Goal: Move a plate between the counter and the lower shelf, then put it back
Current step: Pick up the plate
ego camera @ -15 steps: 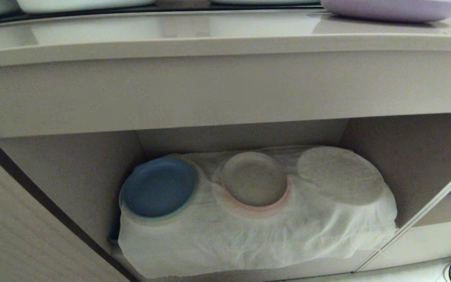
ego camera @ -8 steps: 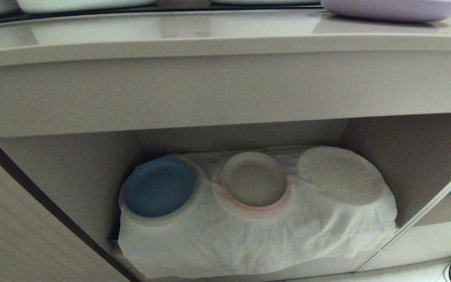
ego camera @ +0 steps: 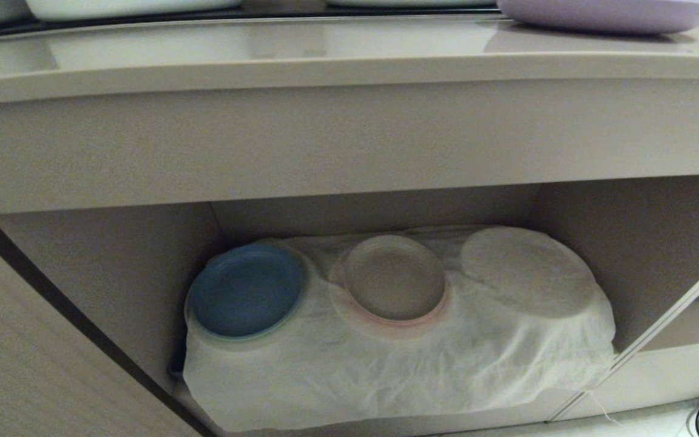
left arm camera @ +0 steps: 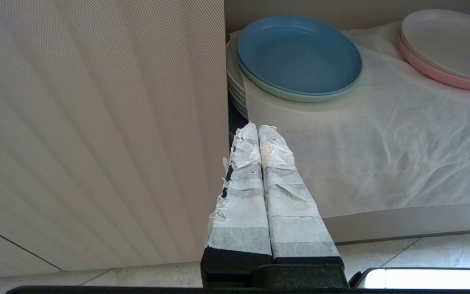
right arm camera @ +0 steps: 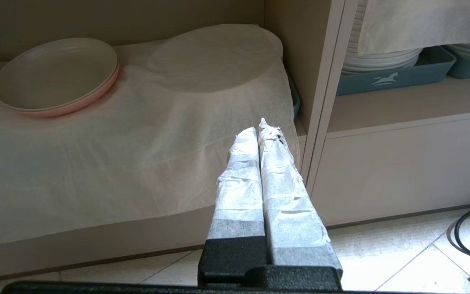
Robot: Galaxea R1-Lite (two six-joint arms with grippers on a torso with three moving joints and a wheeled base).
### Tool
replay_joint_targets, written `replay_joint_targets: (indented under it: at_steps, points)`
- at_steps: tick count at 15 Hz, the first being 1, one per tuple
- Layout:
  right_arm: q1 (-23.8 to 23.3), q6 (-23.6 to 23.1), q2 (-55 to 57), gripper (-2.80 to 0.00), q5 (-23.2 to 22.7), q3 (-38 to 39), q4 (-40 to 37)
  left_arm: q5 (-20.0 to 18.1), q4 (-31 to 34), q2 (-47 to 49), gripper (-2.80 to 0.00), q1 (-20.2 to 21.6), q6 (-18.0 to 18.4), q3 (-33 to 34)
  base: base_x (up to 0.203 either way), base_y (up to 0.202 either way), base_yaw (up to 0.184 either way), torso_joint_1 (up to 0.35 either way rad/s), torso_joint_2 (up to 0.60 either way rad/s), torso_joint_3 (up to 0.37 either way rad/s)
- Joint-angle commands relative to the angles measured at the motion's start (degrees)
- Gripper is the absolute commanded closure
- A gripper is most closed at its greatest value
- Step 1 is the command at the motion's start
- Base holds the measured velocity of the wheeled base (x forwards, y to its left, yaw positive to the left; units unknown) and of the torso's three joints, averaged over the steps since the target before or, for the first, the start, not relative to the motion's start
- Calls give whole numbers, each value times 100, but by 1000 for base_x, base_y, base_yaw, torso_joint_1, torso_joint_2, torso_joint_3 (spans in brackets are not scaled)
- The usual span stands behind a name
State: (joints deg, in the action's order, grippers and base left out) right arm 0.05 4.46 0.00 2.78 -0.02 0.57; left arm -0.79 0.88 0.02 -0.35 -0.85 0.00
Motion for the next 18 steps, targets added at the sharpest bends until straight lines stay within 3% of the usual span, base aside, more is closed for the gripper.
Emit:
replay_joint_targets:
  at_steps: [1,18]
  points:
    - [-4,2,1,0,3,-5,-2,0,0,-2,0,0,-3,0,0,0,0,0,0,0]
    - [-3,-7,4,0,3,2,-5,0,0,-2,0,0,-3,0,0,0,0,0,0,0]
